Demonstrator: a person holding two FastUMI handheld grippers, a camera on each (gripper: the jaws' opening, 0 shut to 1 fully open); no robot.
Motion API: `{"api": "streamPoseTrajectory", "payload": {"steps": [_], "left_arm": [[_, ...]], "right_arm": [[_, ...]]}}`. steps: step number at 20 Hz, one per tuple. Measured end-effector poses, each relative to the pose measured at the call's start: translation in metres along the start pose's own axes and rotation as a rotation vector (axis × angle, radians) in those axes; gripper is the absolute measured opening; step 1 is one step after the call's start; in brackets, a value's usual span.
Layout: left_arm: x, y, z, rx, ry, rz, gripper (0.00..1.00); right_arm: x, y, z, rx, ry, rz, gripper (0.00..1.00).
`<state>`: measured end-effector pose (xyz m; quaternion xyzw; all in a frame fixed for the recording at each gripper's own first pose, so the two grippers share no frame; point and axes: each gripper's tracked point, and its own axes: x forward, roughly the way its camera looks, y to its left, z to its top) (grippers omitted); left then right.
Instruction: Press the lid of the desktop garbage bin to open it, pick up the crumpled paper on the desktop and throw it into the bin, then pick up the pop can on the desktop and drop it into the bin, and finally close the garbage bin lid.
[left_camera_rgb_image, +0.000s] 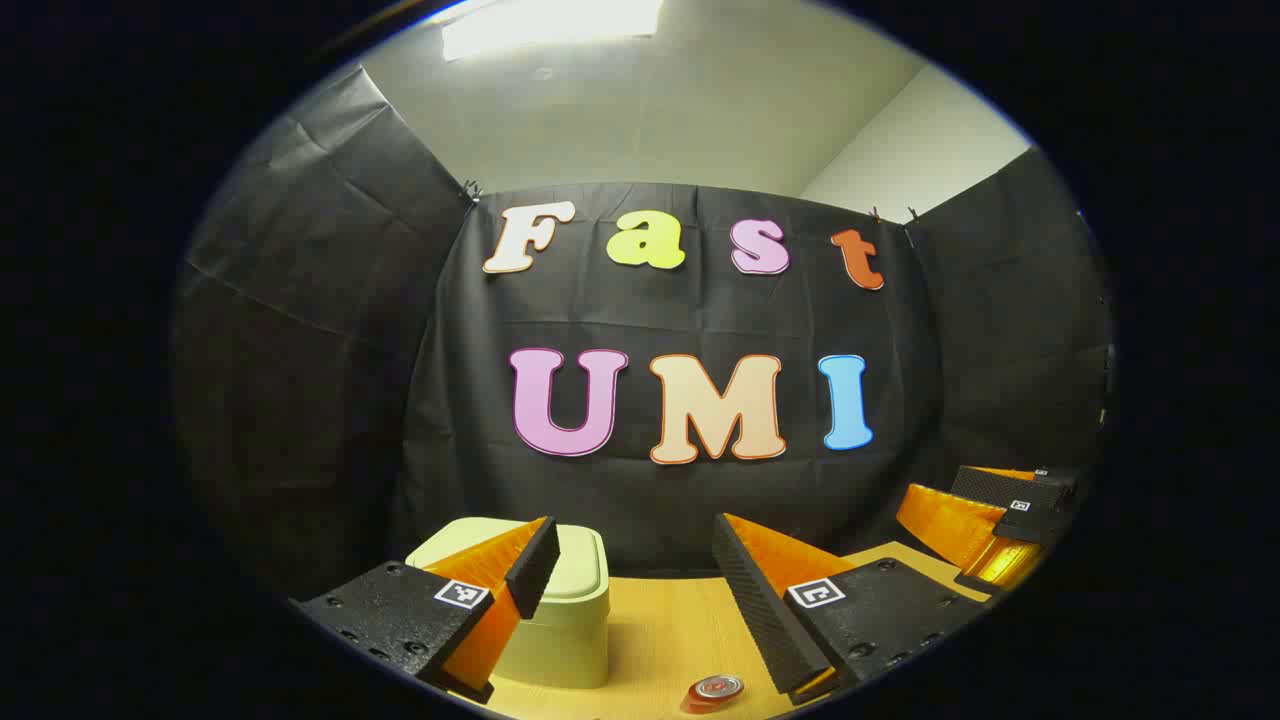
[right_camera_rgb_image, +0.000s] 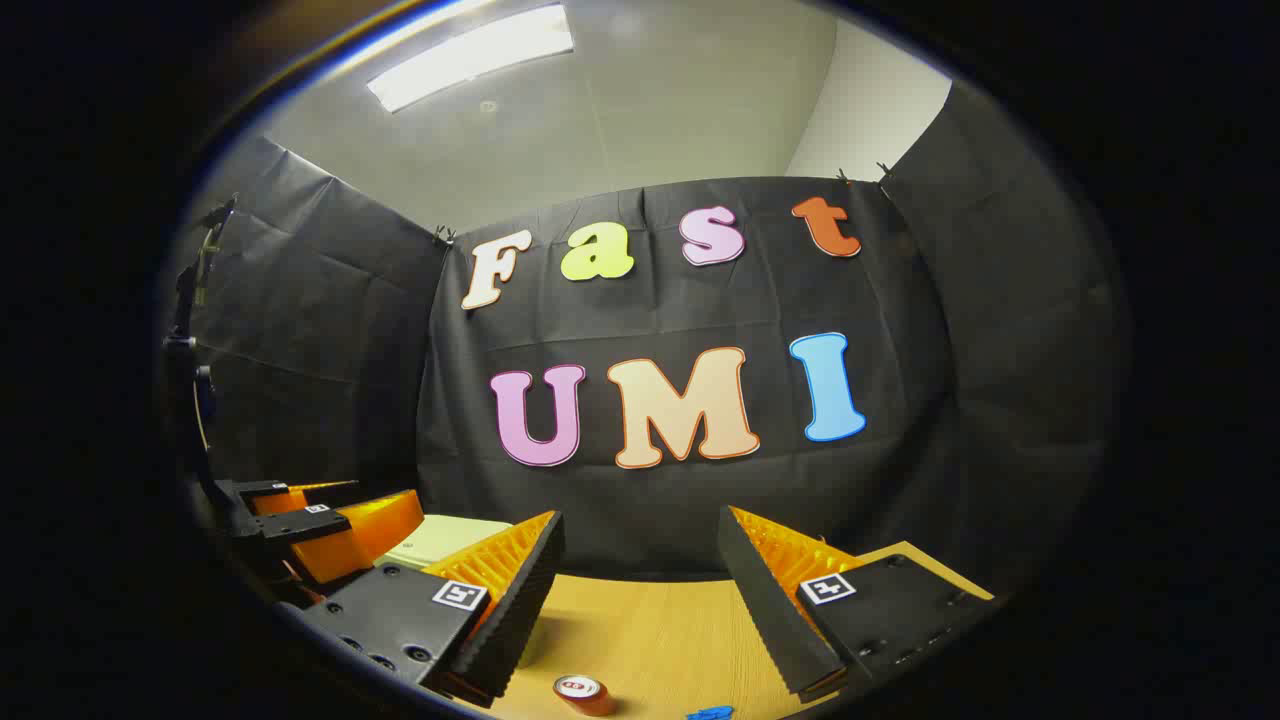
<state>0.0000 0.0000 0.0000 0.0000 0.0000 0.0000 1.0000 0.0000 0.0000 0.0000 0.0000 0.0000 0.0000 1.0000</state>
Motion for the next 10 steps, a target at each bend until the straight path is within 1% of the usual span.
{"api": "streamPoseTrajectory", "payload": {"steps": [1,2,3,4,5,6,7,10], "left_arm": [[0.001,0.0,-0.001,0.0,0.003,0.001,0.91],[0.001,0.002,-0.002,-0.001,0.005,0.002,0.92],[0.002,0.001,-0.001,-0.006,0.004,0.0,0.92],[0.003,0.001,-0.002,-0.011,0.006,0.001,0.91],[0.005,0.002,-0.004,-0.015,0.008,0.005,0.92],[0.005,0.002,-0.005,-0.036,0.008,0.007,0.92],[0.006,0.004,-0.005,-0.059,0.009,0.016,0.92],[0.006,0.012,-0.006,-0.054,0.006,0.037,0.92]], "right_arm": [[0.0,-0.001,-0.001,0.001,0.002,-0.003,0.97],[0.001,-0.003,-0.003,0.002,0.004,-0.003,0.97],[0.001,-0.004,-0.003,0.003,0.005,-0.005,0.94],[0.002,-0.005,-0.002,0.004,0.004,-0.008,0.94],[0.002,-0.006,0.0,0.005,0.001,-0.01,0.97],[0.003,-0.009,0.001,0.004,-0.005,-0.014,0.94],[0.003,-0.011,0.003,0.0,-0.009,-0.016,0.97],[0.002,-0.013,0.0,-0.021,-0.007,-0.019,0.97]]}}
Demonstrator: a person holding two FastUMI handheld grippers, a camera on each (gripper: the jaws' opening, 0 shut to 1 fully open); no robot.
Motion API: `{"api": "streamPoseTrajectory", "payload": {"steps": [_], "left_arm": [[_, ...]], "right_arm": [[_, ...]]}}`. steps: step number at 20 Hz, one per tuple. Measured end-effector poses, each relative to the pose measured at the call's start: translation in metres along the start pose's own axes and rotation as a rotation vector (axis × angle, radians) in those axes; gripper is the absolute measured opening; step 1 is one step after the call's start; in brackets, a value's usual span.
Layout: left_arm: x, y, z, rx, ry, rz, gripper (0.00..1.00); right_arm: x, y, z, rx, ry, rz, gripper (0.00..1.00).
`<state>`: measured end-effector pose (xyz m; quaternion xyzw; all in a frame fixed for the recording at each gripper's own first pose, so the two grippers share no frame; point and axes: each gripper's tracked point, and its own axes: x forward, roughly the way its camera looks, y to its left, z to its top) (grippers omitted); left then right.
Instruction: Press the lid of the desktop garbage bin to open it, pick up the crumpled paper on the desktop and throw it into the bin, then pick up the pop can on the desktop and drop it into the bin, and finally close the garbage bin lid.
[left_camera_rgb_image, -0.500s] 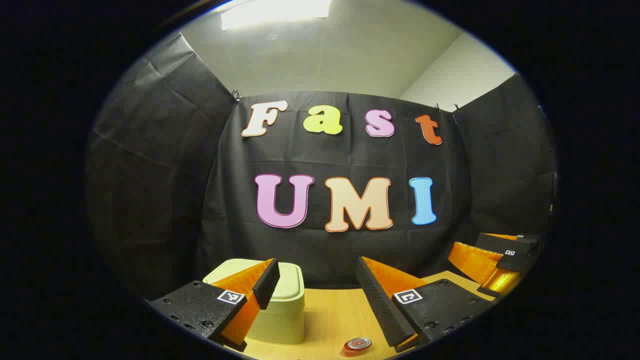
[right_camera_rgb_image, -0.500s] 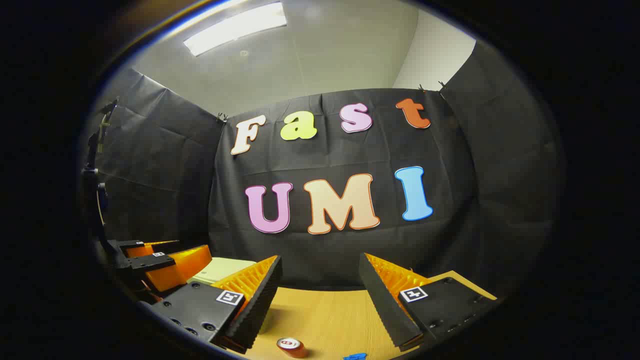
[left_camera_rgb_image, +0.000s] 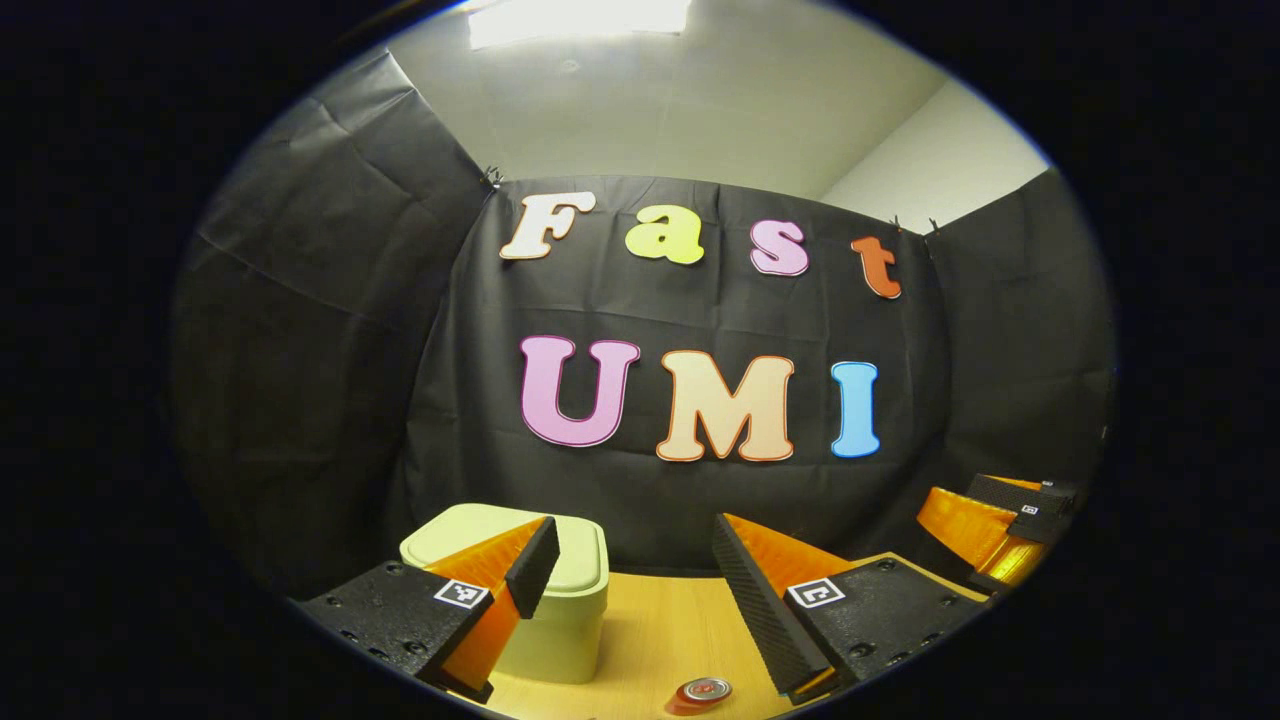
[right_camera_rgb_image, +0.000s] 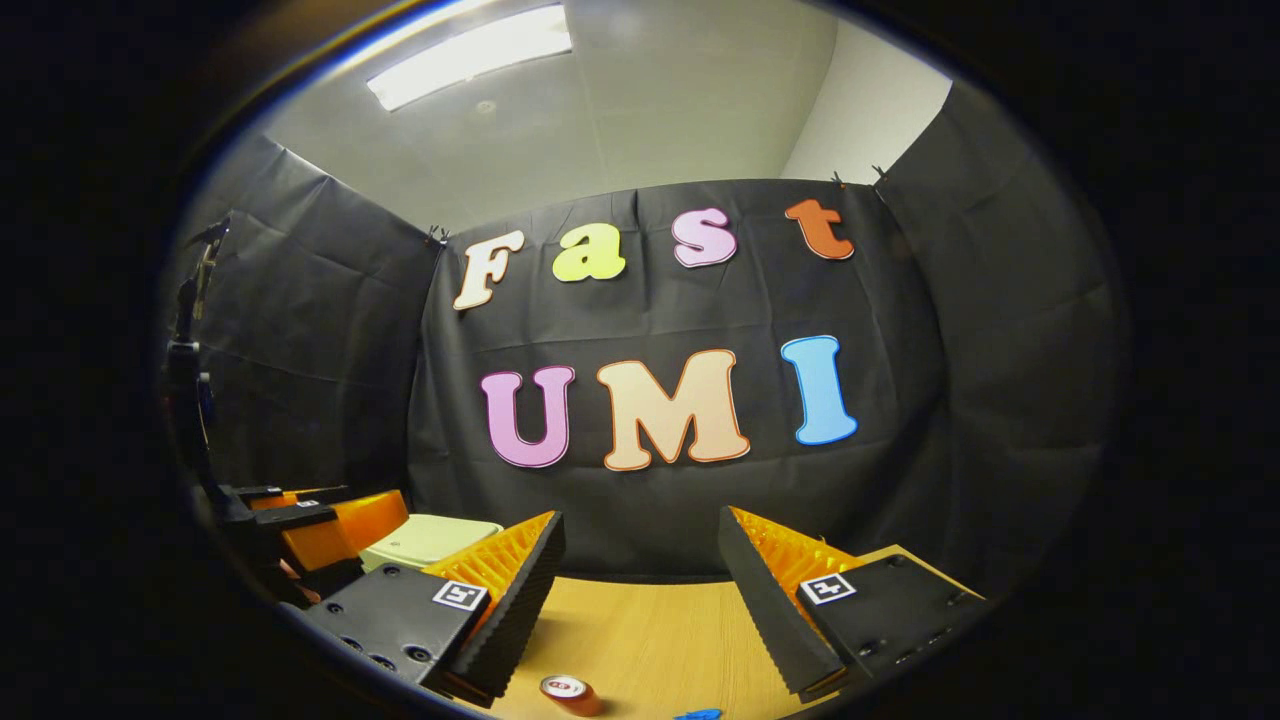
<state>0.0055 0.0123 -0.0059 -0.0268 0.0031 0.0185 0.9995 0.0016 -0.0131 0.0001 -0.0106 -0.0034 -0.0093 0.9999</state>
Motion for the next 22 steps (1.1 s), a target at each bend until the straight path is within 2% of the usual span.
{"api": "streamPoseTrajectory", "payload": {"steps": [6,11,12,13,14,22], "left_arm": [[-0.001,0.005,0.004,0.055,-0.012,0.014,0.92],[-0.005,0.006,0.008,0.068,-0.02,0.013,0.91],[-0.006,0.007,0.009,0.07,-0.02,0.014,0.91],[-0.007,0.007,0.009,0.071,-0.02,0.016,0.91],[-0.007,0.008,0.009,0.072,-0.019,0.018,0.91],[-0.004,0.016,0.008,0.086,-0.004,0.044,0.91]], "right_arm": [[-0.002,0.003,-0.003,-0.013,0.004,0.016,0.97],[-0.005,0.003,-0.005,-0.013,0.008,0.019,0.97],[-0.004,0.002,-0.005,-0.015,0.009,0.02,0.94],[-0.005,0.003,-0.005,-0.017,0.009,0.02,0.97],[-0.004,0.002,-0.006,-0.018,0.011,0.02,0.94],[-0.001,0.001,-0.006,-0.023,0.016,0.024,0.97]]}}
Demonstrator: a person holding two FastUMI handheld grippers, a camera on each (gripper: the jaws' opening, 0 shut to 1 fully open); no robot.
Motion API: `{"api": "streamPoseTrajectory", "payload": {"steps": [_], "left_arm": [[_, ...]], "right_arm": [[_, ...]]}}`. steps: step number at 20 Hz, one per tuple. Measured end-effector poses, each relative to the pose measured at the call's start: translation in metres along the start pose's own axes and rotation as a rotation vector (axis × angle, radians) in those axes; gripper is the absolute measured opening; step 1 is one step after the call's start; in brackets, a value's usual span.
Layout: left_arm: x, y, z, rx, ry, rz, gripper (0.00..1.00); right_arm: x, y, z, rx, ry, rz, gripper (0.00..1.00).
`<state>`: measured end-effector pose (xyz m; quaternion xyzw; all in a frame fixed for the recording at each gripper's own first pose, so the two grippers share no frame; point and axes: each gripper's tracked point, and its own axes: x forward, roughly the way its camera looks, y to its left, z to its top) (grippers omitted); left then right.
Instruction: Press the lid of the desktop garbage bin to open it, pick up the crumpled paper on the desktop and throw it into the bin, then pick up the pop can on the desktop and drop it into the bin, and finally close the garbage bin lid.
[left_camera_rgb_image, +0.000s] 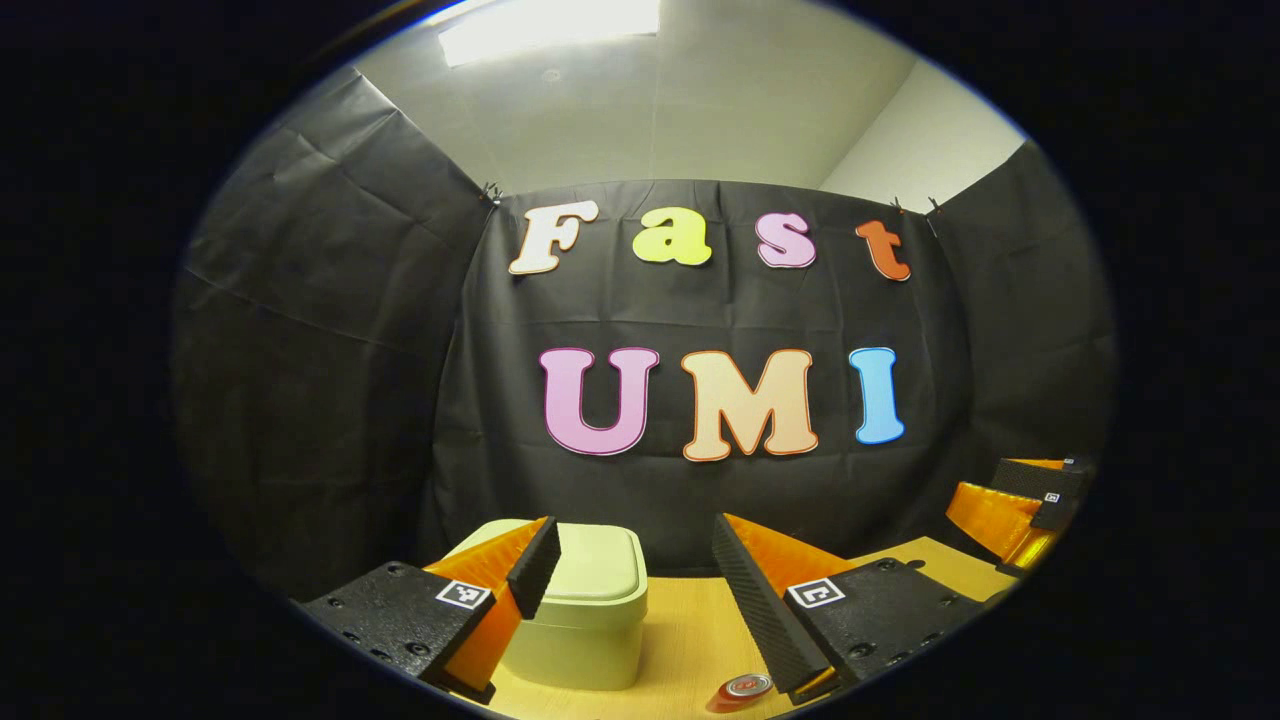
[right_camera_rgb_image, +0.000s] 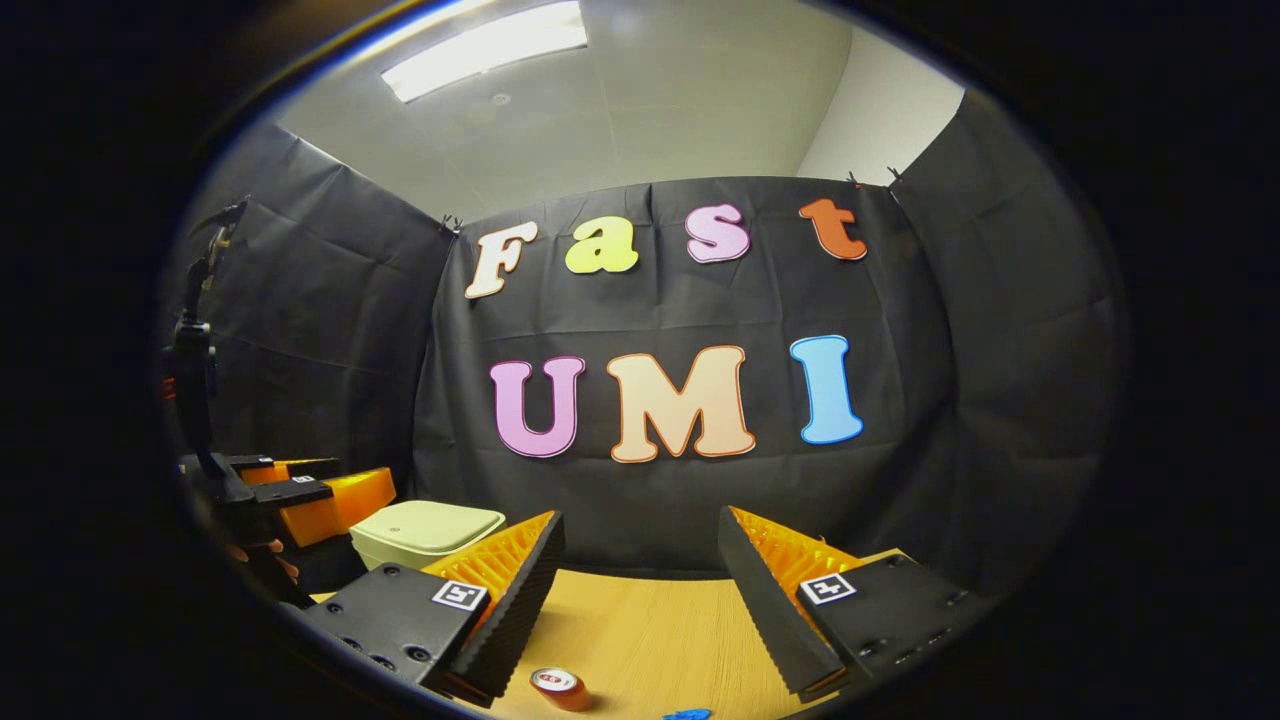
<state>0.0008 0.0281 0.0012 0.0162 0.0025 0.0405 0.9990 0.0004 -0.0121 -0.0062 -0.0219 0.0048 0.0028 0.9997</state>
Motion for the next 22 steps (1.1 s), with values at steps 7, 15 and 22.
{"api": "streamPoseTrajectory", "payload": {"steps": [7,15,22], "left_arm": [[0.004,-0.001,0.002,0.023,0.006,-0.016,0.58],[0.014,0.009,-0.007,0.009,0.06,-0.024,0.06],[0.05,0.069,-0.024,-0.002,0.105,0.041,0.0]], "right_arm": [[0.002,-0.002,-0.001,-0.007,0.001,-0.003,0.94],[0.002,-0.003,-0.001,-0.014,0.0,-0.006,0.97],[-0.004,-0.008,-0.001,-0.059,-0.006,-0.035,0.97]]}}
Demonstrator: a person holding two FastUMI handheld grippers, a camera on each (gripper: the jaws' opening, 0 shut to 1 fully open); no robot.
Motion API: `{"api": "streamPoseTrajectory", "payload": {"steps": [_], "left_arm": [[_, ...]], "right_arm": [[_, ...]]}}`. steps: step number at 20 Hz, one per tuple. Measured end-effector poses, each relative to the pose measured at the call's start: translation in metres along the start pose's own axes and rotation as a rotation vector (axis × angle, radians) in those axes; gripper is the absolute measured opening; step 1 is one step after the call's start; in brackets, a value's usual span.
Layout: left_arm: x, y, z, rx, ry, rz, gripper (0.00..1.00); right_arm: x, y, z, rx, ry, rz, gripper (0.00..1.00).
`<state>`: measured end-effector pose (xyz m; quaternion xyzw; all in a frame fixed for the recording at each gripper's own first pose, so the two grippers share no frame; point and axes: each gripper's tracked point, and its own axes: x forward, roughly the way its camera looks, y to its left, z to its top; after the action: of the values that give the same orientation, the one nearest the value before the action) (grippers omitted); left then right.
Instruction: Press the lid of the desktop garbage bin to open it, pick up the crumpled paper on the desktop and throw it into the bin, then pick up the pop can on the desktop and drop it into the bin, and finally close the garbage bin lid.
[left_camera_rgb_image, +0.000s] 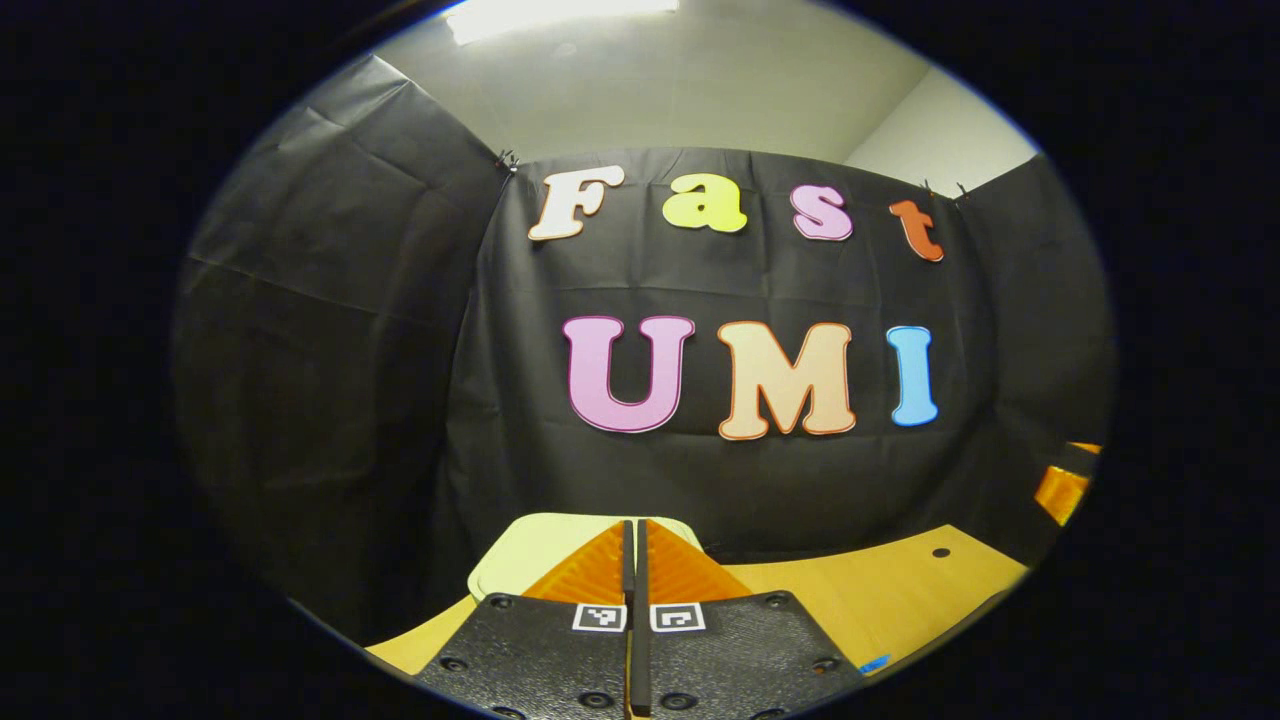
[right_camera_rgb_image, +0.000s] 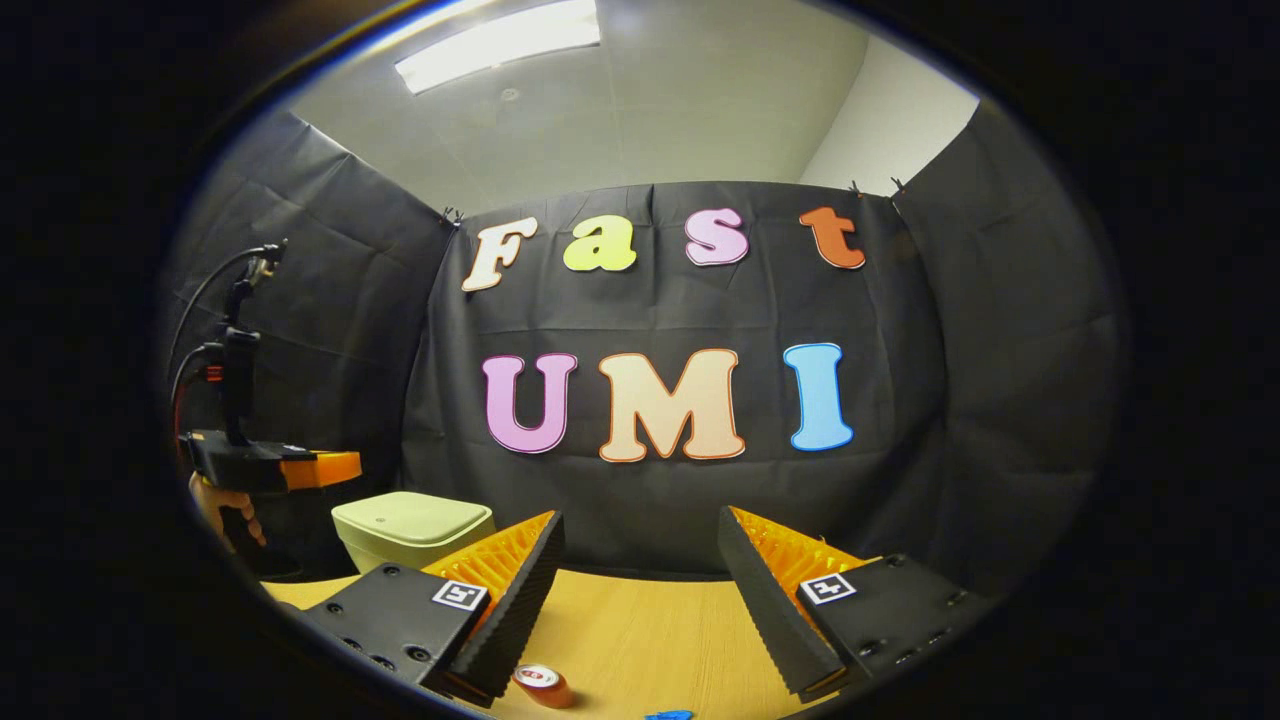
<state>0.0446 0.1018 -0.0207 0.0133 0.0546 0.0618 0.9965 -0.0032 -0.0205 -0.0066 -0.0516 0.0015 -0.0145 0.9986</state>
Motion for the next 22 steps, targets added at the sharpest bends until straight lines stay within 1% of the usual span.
{"api": "streamPoseTrajectory", "payload": {"steps": [1,2,3,6,8,10,11,13,14,15,16,17,18,20,22], "left_arm": [[0.005,0.005,-0.003,0.016,0.005,0.002,0.0],[0.013,0.01,-0.008,0.028,0.02,0.009,0.0],[0.02,0.016,-0.016,0.031,0.039,0.014,0.0],[0.039,0.023,-0.053,0.02,0.139,0.018,0.0],[0.045,0.024,-0.079,0.019,0.2,0.016,0.0],[0.044,0.03,-0.096,0.001,0.241,0.02,0.0],[0.046,0.031,-0.093,0.003,0.223,0.021,0.0],[0.044,0.031,-0.1,0.005,0.23,0.042,0.0],[0.045,0.03,-0.098,-0.003,0.193,0.054,0.0],[0.044,0.028,-0.103,-0.011,0.197,0.058,0.0],[0.044,0.027,-0.101,0.004,0.179,0.053,0.0],[0.044,0.028,-0.1,-0.017,0.164,0.058,0.0],[0.043,0.027,-0.1,-0.007,0.16,0.053,0.0],[0.04,0.027,-0.088,-0.025,0.089,0.04,0.0],[0.039,0.02,-0.078,-0.045,0.054,0.013,0.0]], "right_arm": [[-0.001,0.0,0.0,-0.009,0.001,-0.006,0.97],[-0.002,-0.001,-0.001,-0.016,0.002,-0.012,0.94],[-0.003,0.0,-0.001,-0.02,0.006,-0.012,0.97],[-0.005,0.0,-0.004,-0.04,0.021,-0.014,0.97],[-0.007,0.001,-0.007,-0.051,0.031,-0.015,0.97],[-0.008,-0.001,-0.016,-0.06,0.058,-0.02,0.96],[-0.008,-0.002,-0.019,-0.061,0.071,-0.026,0.97],[-0.007,-0.003,-0.021,-0.054,0.083,-0.03,0.97],[-0.006,-0.004,-0.023,-0.048,0.087,-0.031,0.97],[-0.006,-0.004,-0.025,-0.042,0.09,-0.033,0.97],[-0.005,-0.005,-0.026,-0.035,0.094,-0.037,0.97],[-0.005,-0.005,-0.027,-0.027,0.098,-0.036,0.97],[-0.005,-0.005,-0.027,-0.022,0.099,-0.034,0.97],[-0.006,-0.01,-0.026,-0.029,0.097,-0.037,0.97],[-0.004,-0.017,-0.026,-0.038,0.093,-0.048,0.97]]}}
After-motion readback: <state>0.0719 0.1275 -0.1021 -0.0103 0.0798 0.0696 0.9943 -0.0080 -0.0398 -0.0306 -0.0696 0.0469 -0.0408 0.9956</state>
